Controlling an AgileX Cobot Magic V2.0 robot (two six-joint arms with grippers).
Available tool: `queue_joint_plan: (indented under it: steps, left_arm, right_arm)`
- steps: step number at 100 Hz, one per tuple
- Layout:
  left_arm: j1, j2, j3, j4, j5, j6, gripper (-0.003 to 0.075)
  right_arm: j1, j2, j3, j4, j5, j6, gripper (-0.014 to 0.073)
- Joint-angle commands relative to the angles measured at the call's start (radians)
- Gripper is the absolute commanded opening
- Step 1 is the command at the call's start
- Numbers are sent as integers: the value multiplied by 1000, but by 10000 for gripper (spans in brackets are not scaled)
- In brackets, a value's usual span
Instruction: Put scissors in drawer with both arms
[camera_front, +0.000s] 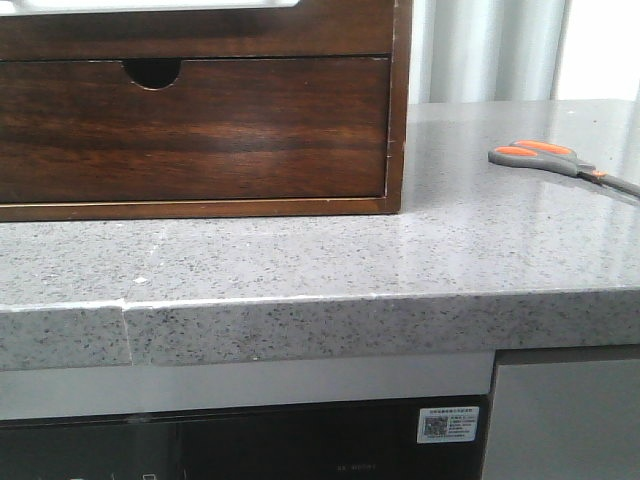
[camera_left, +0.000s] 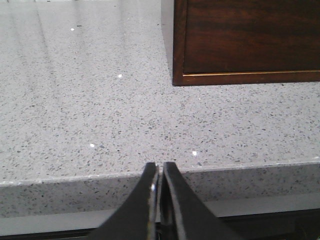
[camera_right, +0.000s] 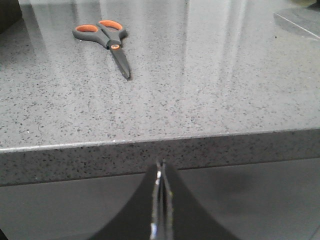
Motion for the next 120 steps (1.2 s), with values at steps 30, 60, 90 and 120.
queue_joint_plan:
  steps: [30, 60, 90, 120]
  left_arm:
    - [4, -35, 23, -8, -59, -7, -20]
    - [4, -35, 23, -4, -143, -7, -20]
    - [4, -35, 23, 11, -167, -7, -20]
    - [4, -35, 23, 14, -192, -7, -20]
  right_arm:
    - [-6, -29, 31, 1, -27, -6, -67]
    - [-6, -29, 31, 1, -27, -6, -67]
    - [-6, -29, 31, 24, -119, -5, -67]
    - [-6, -27, 31, 22, -278, -5, -66]
